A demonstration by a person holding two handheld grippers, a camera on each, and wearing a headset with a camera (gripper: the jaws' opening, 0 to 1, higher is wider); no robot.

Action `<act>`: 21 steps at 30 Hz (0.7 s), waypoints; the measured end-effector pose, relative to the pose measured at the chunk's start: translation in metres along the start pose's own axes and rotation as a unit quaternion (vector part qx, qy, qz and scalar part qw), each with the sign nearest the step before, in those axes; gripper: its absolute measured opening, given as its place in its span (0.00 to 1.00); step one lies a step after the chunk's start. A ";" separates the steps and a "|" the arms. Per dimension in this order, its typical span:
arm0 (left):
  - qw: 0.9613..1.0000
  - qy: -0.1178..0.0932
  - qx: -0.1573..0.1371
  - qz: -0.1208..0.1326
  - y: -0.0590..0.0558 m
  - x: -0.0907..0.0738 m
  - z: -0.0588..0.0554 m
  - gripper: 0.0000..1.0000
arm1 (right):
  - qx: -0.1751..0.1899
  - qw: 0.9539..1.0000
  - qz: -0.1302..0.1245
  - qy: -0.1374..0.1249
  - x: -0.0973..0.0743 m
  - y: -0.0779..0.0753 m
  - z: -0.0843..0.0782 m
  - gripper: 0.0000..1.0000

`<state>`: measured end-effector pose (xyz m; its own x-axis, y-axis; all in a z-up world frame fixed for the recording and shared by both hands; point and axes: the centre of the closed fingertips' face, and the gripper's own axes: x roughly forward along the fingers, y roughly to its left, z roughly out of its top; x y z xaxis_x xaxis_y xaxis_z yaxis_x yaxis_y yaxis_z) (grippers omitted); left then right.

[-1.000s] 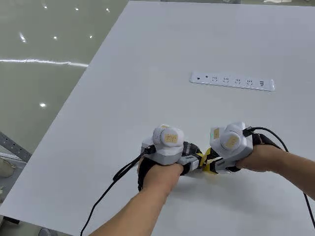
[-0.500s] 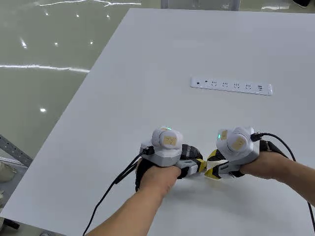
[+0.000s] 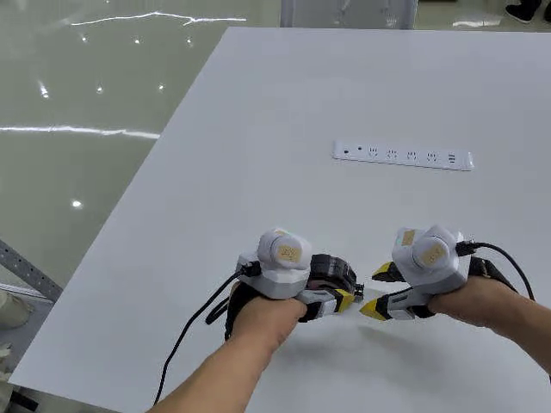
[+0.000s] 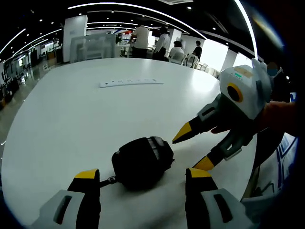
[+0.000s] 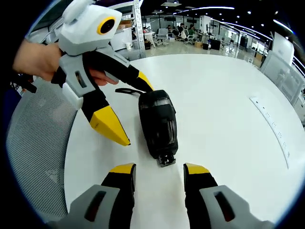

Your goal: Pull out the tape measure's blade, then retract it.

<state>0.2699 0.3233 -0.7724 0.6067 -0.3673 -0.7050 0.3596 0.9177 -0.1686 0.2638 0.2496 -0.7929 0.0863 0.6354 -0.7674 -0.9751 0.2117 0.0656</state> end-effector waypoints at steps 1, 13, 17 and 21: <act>1.000 0.000 0.000 -0.001 0.000 -0.001 -0.001 0.70 | 0.007 1.000 -0.003 -0.005 -0.002 0.002 0.000 0.39; 1.000 0.004 0.019 -0.012 -0.010 -0.023 -0.011 0.73 | 0.082 0.994 -0.047 -0.056 -0.038 0.018 0.003 0.49; 1.000 -0.002 0.022 -0.012 -0.010 -0.033 -0.011 0.75 | 0.103 0.990 -0.063 -0.071 -0.051 0.025 0.002 0.52; 1.000 -0.007 0.022 -0.012 -0.011 -0.043 -0.013 0.77 | 0.118 0.986 -0.076 -0.087 -0.064 0.031 0.006 0.54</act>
<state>0.2309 0.3312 -0.7488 0.6078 -0.3910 -0.6912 0.4050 0.9013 -0.1538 0.2293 0.2200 -0.7374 0.2818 0.6969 -0.6595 -0.8757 0.4677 0.1201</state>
